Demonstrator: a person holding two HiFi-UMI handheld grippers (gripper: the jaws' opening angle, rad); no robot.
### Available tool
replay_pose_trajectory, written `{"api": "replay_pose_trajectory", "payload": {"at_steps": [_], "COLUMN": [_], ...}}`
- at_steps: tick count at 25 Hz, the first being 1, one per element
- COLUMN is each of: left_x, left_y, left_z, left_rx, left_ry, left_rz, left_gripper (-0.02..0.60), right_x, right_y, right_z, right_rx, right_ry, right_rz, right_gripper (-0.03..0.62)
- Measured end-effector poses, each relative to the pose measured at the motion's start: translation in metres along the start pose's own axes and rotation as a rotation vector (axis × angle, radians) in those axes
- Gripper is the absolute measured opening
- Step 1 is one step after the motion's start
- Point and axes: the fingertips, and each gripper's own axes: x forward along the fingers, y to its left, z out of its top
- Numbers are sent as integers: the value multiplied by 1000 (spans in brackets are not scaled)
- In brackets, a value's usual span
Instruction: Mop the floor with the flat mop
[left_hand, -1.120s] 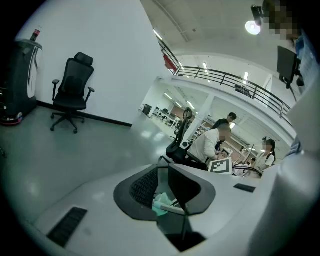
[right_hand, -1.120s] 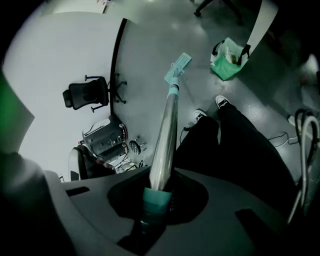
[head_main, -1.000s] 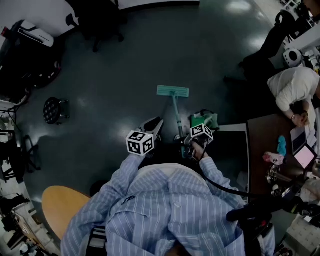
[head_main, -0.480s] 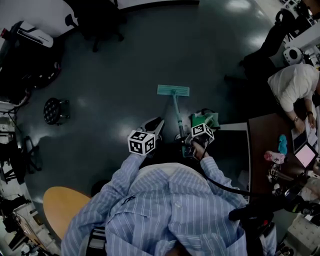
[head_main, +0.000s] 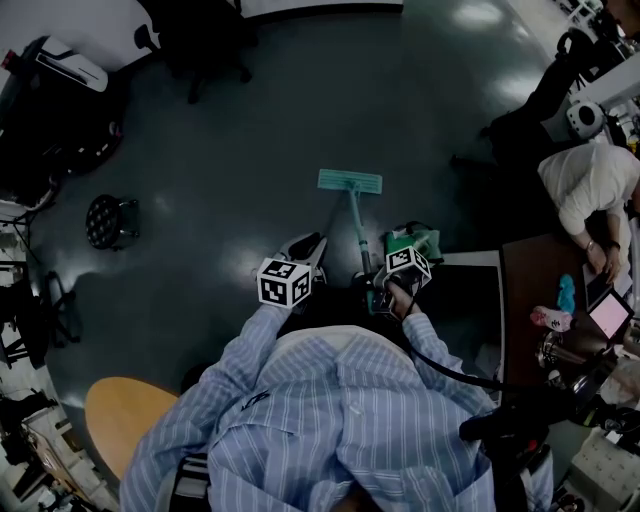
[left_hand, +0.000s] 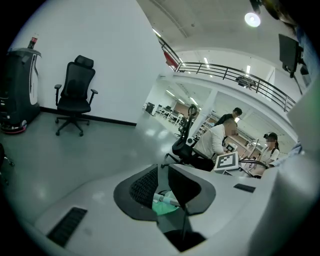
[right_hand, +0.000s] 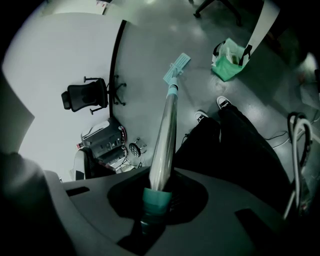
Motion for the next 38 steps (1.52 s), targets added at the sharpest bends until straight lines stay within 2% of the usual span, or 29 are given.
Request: {"api": "replay_pose_trajectory", "payload": {"at_steps": [7,13,22,28,38], "left_x": [6,13,53,106,216], "left_y": [23,39,57,65,104], "left_z": [14,34,75,113,189], "left_rx": [40,40,69,85,31], "left_ry": [12,11,26,22,32], "left_rz": [-41,-53,-70,-74,-27], "left_gripper": [69,69,69,69,69], "right_x": [13,19,13,-4,-47], "right_y": [19,48,89,117,196], "right_z": [23,44,105,170,307], "right_rx": [-14,-16,-25,-43,-66], "right_ry": [-16,-23,-29,-27,5], "right_rz": [-24,-21,-2,-11,-34], "right_gripper": [48,48,48,48,48]}}
